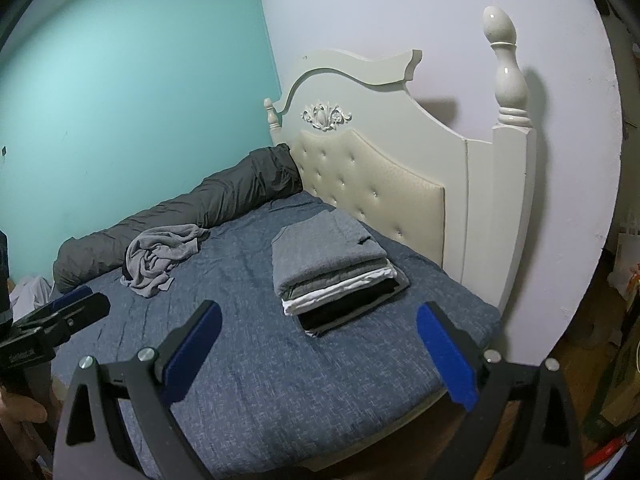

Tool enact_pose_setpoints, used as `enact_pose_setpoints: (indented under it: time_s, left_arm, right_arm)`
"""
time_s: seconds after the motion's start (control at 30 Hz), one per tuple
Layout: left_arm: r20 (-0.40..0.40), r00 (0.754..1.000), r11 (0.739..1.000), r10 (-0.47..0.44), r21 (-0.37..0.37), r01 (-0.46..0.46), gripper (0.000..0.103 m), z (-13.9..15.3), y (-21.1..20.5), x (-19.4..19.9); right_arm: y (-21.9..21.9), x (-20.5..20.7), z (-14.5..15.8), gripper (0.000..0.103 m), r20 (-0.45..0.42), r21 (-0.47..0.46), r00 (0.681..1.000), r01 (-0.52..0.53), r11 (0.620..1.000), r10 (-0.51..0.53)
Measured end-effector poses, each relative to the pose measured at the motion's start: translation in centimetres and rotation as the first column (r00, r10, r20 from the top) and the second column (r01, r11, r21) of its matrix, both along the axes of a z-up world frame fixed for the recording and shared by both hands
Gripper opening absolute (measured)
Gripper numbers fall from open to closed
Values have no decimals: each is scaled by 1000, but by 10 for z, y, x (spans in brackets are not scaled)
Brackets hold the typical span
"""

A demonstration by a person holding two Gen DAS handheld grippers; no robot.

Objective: Fold clothes

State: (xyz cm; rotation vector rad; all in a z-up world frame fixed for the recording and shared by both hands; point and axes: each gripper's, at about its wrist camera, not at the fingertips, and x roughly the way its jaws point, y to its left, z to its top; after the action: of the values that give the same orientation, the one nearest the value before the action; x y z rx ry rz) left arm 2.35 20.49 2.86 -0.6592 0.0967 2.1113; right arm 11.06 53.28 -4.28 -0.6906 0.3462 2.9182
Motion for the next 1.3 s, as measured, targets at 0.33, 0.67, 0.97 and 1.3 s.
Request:
enact_pose_setpoints:
  time_s: [0.33,0.67,0.97,1.3]
  left_arm:
    - [-1,1000,1000,-14,-14,14,103,-3,3,5]
    - [-23,999,999,-28,-24,27,103,-3,7,12]
    - [-35,999,1000,-14,-12,14,103,-2,6,15]
    - [-34,999,1000,-7,-13,7,103,-3,6,12]
  right_arm:
    - [-1,3,-3,99,3,0,1000,16,1000,-16]
    - [-2,4,-5,99,6,6,1000,16,1000,-16]
    - [-4,4,-9,99,19,4,1000,9,1000,-9]
    - [-6,5,-10,99,23,2,1000,5,1000,-5]
